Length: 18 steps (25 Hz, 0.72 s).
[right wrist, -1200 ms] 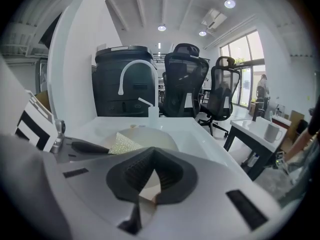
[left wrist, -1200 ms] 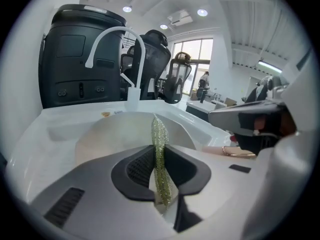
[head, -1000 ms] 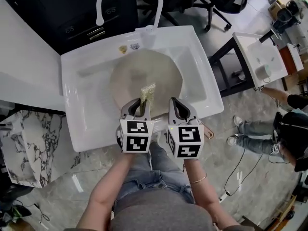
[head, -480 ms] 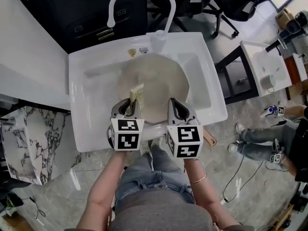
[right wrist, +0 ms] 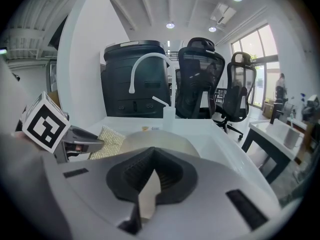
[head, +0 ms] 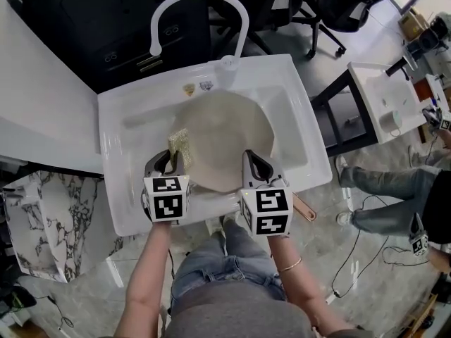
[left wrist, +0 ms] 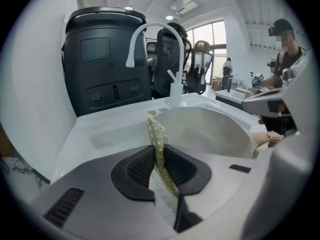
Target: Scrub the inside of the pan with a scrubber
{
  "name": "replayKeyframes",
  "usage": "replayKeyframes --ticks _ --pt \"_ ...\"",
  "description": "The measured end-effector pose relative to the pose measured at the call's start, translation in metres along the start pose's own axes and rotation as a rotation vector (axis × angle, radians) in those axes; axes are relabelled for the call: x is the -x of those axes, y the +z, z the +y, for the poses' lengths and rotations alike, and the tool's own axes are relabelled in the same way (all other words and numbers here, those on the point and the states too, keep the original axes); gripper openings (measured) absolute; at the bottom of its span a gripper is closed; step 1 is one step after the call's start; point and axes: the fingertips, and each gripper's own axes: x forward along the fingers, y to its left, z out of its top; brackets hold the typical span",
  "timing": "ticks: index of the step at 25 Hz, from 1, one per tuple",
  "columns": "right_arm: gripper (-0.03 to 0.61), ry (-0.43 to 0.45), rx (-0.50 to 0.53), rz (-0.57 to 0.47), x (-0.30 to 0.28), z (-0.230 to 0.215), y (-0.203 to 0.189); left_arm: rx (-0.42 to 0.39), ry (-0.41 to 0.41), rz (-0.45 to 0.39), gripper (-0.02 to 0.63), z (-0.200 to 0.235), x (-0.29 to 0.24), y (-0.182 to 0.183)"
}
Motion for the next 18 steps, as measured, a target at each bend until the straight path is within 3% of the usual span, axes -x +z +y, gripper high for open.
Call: replayKeyframes --ticks 5,12,18 --pt "0.009 -0.009 -0.003 0.000 0.000 -0.002 -0.001 0.007 0.013 -0.019 0.071 0.012 -0.003 0.002" --pt "0.009 -0.034 -0.006 -0.031 0.011 -0.004 0.010 -0.049 0.004 -0.108 0.071 0.008 0.002 0.024" --pt "0.009 -0.060 -0.014 -0.085 0.029 -0.007 0.023 -0.041 -0.019 -0.202 0.071 -0.002 0.019 0.043"
